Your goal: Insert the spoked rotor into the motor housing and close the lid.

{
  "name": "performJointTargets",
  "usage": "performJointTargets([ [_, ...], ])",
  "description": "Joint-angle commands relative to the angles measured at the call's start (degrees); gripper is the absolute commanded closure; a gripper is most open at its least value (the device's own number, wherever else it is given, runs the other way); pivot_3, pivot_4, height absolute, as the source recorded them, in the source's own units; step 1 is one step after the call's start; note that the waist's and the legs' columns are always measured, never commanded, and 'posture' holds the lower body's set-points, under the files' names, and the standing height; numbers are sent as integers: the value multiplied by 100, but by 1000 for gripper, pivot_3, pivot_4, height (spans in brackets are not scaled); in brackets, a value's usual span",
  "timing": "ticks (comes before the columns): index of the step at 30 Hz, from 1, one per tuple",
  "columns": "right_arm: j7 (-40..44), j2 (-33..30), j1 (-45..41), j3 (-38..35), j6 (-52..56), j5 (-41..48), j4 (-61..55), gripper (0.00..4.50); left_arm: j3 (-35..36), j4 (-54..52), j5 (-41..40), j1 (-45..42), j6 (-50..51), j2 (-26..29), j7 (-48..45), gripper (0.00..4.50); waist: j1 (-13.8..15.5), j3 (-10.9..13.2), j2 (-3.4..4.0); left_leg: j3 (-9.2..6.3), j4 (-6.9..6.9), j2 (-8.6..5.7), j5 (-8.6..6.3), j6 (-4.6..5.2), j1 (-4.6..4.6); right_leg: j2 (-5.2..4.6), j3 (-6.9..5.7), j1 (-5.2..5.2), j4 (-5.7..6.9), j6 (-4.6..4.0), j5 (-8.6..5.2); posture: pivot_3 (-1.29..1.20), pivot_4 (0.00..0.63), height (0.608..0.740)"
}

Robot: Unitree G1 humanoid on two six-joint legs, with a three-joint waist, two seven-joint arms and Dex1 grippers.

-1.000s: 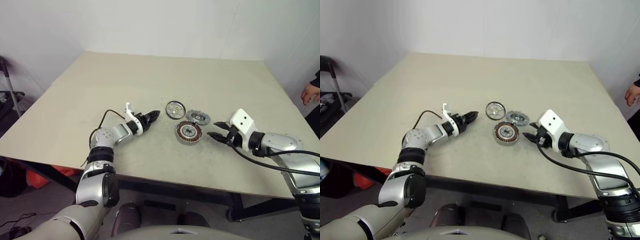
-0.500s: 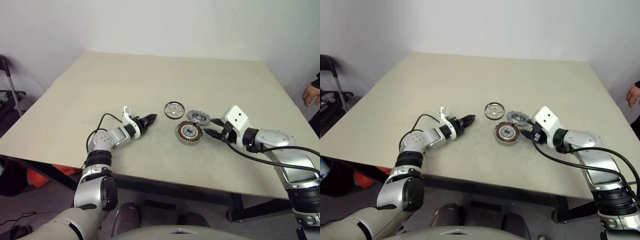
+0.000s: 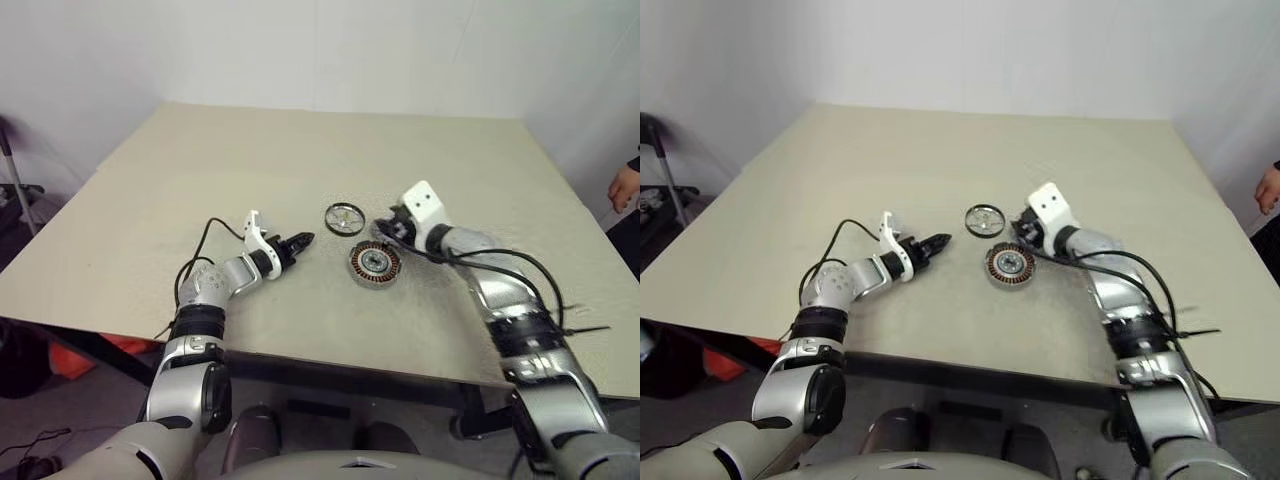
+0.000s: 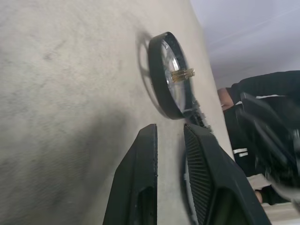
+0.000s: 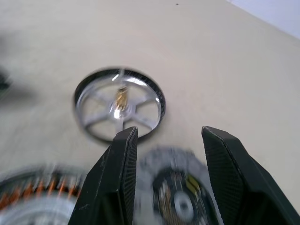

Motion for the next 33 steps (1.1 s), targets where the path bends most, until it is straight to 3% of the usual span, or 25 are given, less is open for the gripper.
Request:
performJointTargets([
  [1,-137,190,-394,-95,-364,-49,484,2313,-57,-348,31,63,-117,39,-69,3566,-12,1,-1,0,1,-1,-1,1,-2,0,0,-1,0,0,0,0,0,740],
  [10,-294,904,-939,-190,-836,24,1669,2313,-20,-457,117,193,-245,75,60,3566,-44,2,-2,1,1,3,-1,2,-2,1,0,-7,3,-3,-1,0,0,740],
  [26,-473,1417,-1891,-409,-1860,-58,4042,2313,-33,-578,153,324,-306,82,189,3566,-58,1,-2,3,2,6,-1,1,1,2,0,-8,9,-6,-2,0,0,740],
  [30,-513,1455,-2024,-495,-2002,-66,4373,3237,-27,-565,172,329,-336,95,220,3611,-61,1,-2,4,2,7,-2,3,2,3,0,-8,10,-7,-2,0,0,740],
  [33,-481,1460,-2066,-525,-2056,-82,4434,4324,-24,-562,192,328,-355,103,244,3611,-61,1,-2,4,2,7,-3,5,3,3,0,-8,13,-7,-2,0,0,740],
])
